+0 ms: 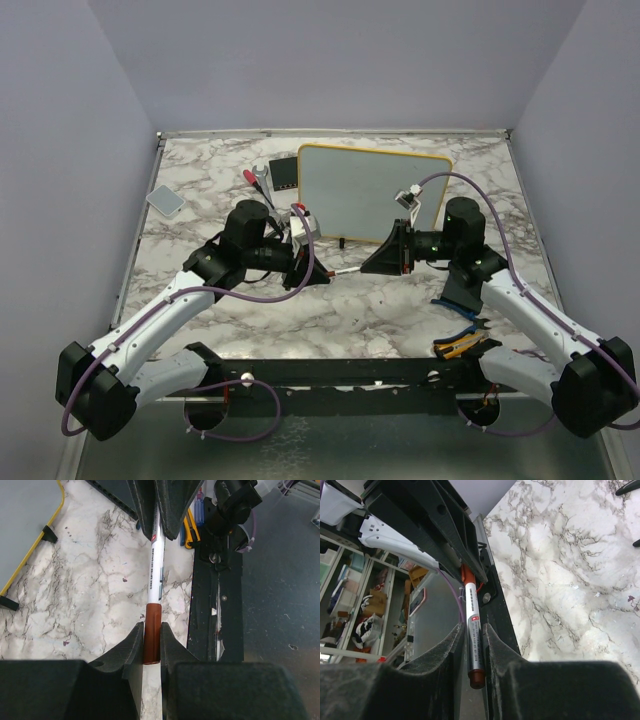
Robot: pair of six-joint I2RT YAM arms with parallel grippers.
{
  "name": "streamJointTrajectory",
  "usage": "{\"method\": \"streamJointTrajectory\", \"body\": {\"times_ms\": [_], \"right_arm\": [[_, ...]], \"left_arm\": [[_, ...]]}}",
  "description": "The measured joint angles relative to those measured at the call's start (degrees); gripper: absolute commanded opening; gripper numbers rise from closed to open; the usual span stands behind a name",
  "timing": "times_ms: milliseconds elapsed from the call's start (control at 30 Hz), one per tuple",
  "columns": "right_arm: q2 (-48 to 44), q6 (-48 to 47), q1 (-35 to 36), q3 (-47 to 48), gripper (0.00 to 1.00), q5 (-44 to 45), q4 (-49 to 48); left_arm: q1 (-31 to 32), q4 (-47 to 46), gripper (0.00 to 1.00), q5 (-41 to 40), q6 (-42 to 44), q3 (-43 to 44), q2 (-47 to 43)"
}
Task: Write a sentence on the whiteboard
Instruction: Open the pen cap.
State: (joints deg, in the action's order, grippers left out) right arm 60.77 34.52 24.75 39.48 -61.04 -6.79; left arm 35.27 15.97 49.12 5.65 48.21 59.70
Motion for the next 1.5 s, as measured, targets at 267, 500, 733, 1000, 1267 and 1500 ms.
{"method": "streamJointTrajectory", "body": {"times_ms": [267, 500, 733, 1000, 1267, 1500], "right_arm": [[0.2, 0.7, 0.0, 0.0, 0.05, -0.4, -0.7], [0.1, 1.9, 0.0, 0.0, 0.0, -1.0, -1.6], [-2.0, 1.4, -0.7, 0.0, 0.0, -1.2, -1.1], [-4.1, -1.8, -2.4, 0.5, 0.0, -2.1, 2.1], [-5.2, -3.3, -6.5, 0.7, 0.0, -6.6, 3.5], [-5.4, -3.4, -8.3, 0.8, 0.0, -9.2, 3.6]], "left_arm": [[0.0, 0.0, 0.0, 0.5, 0.0, 0.0, 0.0], [0.0, 0.0, 0.0, 0.9, 0.0, 0.0, -0.1], [0.2, -1.2, 0.0, 1.0, 0.0, 0.0, -1.2], [0.9, -3.7, 0.0, 1.3, 0.3, 0.0, -1.4], [0.3, -3.0, 0.0, 1.8, 0.7, 0.0, -1.8], [0.0, -2.3, 0.0, 1.8, 0.7, 0.0, -2.3]]}}
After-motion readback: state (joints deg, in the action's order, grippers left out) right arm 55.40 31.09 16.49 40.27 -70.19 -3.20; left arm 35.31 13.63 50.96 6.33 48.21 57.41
